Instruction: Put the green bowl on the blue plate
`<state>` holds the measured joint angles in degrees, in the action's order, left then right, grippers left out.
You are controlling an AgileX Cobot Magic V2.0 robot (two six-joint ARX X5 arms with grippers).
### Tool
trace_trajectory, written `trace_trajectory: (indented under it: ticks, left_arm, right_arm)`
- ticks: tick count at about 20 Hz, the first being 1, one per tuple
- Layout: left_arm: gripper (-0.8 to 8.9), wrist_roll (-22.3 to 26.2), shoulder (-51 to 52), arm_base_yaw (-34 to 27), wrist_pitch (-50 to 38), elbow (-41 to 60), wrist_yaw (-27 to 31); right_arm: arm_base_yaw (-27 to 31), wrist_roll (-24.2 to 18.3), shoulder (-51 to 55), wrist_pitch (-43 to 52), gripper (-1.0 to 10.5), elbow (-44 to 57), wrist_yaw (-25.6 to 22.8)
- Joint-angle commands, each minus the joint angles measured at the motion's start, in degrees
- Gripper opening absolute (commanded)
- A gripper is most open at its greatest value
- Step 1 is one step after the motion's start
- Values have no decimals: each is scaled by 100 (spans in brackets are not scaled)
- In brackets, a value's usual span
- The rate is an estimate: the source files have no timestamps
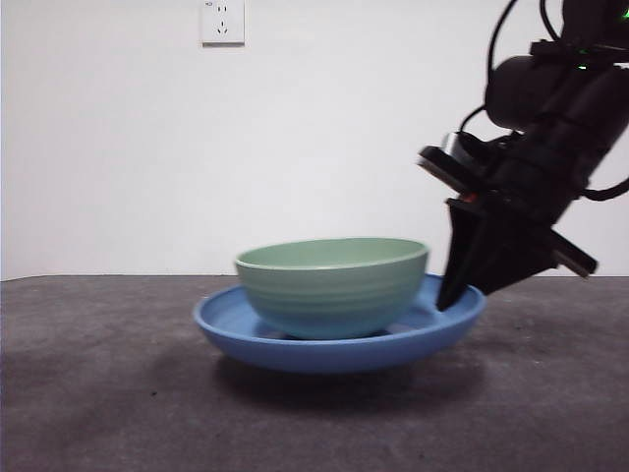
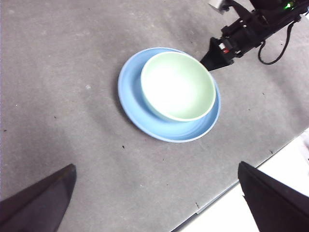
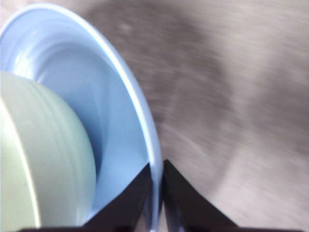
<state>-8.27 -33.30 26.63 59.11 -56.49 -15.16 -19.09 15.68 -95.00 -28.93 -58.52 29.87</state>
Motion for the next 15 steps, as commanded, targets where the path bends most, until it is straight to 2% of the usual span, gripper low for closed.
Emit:
trace_trajectory:
  ticks: [1, 9, 15]
  left_arm:
    - [626, 28, -20, 17, -44, -98, -31]
    - [626, 28, -20, 17, -44, -98, -31]
    - [626, 26, -20, 17, -42, -98, -31]
  right_arm:
    - [-188, 439, -46, 297, 14, -151, 79]
    - [-367, 1051, -232, 964, 14, -155, 227]
    - [-404, 1084, -616, 1054, 14, -160, 160]
